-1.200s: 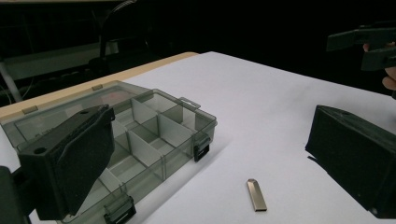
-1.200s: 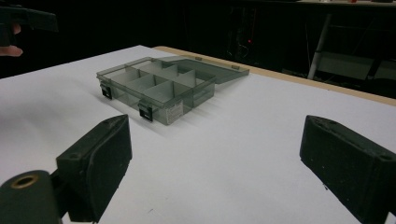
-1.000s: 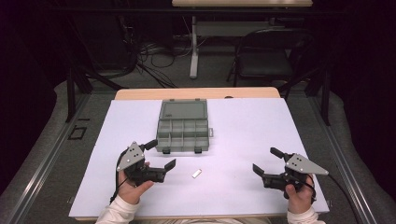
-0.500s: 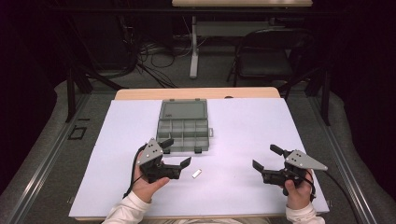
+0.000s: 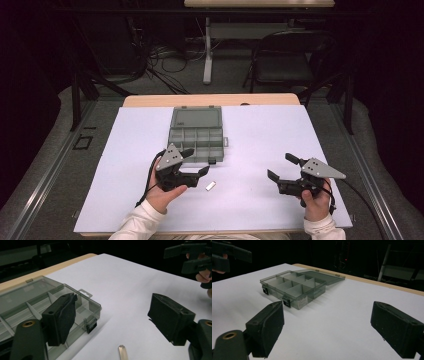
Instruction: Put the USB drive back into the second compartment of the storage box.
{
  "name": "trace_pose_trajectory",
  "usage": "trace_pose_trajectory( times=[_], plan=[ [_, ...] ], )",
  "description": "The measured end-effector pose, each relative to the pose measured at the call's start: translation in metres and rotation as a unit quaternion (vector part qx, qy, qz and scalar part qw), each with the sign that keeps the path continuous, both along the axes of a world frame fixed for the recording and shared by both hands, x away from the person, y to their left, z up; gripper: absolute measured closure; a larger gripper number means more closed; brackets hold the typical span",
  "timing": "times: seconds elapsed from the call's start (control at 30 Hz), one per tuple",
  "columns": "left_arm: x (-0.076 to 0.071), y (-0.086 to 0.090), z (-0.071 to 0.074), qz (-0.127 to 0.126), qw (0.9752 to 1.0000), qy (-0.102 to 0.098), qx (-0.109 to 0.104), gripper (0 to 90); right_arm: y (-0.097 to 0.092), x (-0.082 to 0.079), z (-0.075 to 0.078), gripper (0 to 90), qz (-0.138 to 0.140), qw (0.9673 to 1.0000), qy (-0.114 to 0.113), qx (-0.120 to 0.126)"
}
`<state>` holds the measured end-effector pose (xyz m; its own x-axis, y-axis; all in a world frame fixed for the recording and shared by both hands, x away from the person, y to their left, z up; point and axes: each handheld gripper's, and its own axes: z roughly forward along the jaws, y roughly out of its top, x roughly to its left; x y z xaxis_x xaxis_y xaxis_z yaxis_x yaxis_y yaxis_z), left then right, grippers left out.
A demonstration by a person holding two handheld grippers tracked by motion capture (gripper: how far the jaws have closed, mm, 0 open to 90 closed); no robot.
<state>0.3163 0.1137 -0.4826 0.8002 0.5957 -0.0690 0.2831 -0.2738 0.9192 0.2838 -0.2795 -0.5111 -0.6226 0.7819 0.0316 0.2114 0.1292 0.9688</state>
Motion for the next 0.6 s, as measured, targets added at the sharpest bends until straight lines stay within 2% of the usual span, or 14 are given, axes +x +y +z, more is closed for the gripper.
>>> trace_pose_trajectory(
  times=[0.1,0.17,0.2,0.23,0.33,0.43,0.53,0.6],
  plan=[
    [0.009,-0.007,0.006,0.001,0.9998,0.015,-0.009,27.3,0.002,0.001,-0.001,11.5,0.001,1.0000,0.001,-0.006],
    [0.010,-0.009,0.007,0.002,0.9998,0.017,-0.005,27.6,0.002,0.002,-0.001,11.5,0.000,1.0000,0.000,-0.007],
    [0.012,-0.011,0.006,0.003,0.9998,0.018,0.001,27.7,0.002,0.001,-0.001,11.5,0.001,0.9999,0.002,-0.011],
    [0.016,-0.014,0.004,-0.001,0.9995,0.031,0.010,27.7,0.002,0.001,-0.001,11.5,0.001,0.9999,0.002,-0.011],
    [0.020,-0.017,0.000,0.001,0.9984,0.049,0.028,29.2,0.002,0.002,-0.002,11.5,0.002,0.9999,0.002,-0.011],
    [0.022,-0.019,-0.003,-0.001,0.9974,0.059,0.041,32.0,0.002,0.003,-0.002,11.6,0.004,0.9999,0.005,-0.012],
    [0.025,-0.023,-0.003,-0.003,0.9950,0.079,0.061,35.1,0.003,0.004,-0.003,11.9,0.005,0.9999,0.007,-0.011],
    [0.027,-0.027,-0.003,-0.005,0.9925,0.094,0.078,35.9,0.004,0.004,-0.003,11.9,0.006,0.9999,0.007,-0.012]
  ],
)
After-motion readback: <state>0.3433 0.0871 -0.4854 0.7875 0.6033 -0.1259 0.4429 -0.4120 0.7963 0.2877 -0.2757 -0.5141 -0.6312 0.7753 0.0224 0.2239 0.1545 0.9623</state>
